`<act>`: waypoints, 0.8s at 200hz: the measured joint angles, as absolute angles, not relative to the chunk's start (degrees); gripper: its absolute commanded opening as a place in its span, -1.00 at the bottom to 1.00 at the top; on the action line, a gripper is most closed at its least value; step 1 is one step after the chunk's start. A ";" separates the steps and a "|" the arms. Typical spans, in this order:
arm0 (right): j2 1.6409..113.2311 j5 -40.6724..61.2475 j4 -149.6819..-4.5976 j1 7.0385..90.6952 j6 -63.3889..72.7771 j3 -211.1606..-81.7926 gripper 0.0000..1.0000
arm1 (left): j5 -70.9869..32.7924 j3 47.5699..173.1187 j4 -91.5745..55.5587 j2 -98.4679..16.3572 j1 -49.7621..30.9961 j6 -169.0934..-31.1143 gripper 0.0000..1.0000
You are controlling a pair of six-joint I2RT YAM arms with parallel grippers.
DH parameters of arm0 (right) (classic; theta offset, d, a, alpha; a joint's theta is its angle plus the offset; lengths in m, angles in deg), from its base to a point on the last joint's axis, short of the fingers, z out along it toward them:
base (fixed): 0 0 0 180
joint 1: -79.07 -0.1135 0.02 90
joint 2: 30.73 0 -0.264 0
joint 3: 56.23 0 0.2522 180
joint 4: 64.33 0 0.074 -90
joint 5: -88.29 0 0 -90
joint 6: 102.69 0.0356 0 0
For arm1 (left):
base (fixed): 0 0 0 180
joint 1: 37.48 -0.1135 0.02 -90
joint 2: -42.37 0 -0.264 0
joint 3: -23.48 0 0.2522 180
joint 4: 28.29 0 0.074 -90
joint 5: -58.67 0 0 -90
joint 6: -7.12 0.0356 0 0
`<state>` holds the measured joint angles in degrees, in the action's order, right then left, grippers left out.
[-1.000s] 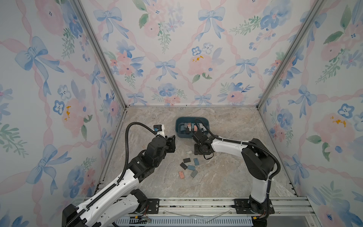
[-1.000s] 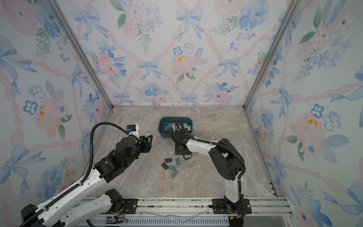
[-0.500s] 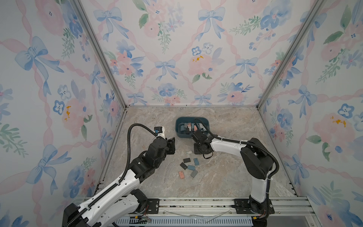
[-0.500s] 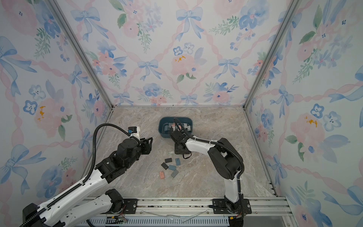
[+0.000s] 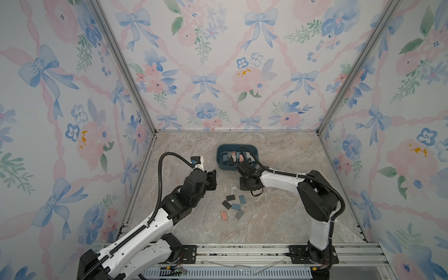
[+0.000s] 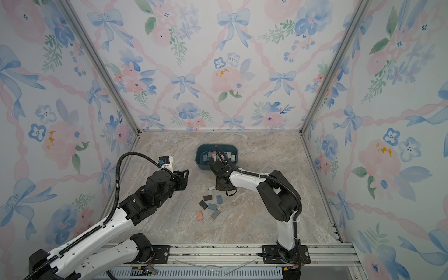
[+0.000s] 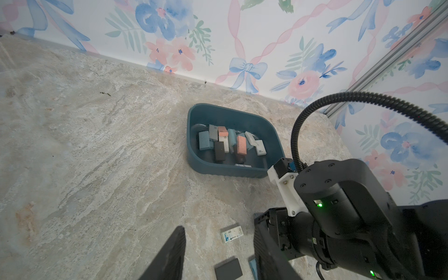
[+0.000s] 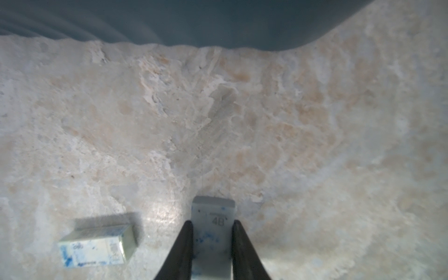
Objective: Put the eraser in the storage box
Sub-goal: Pick up the eraser from the center of the board.
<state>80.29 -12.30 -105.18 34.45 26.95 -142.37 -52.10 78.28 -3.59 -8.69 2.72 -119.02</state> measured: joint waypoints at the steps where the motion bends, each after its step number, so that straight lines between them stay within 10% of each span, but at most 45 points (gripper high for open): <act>1: 80.27 -12.32 -105.18 34.45 26.97 -142.37 -0.48 | -52.08 78.28 -3.56 -8.72 2.72 -119.02 -0.03; 160: 72.62 -12.91 -108.57 36.59 24.48 -143.94 -0.49 | -51.90 78.28 -3.61 -9.35 2.72 -119.16 -0.03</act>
<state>72.62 -12.91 -108.57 36.59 24.48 -143.94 -51.90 78.28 -3.61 -9.35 2.72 -119.16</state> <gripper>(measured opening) 0.255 0.484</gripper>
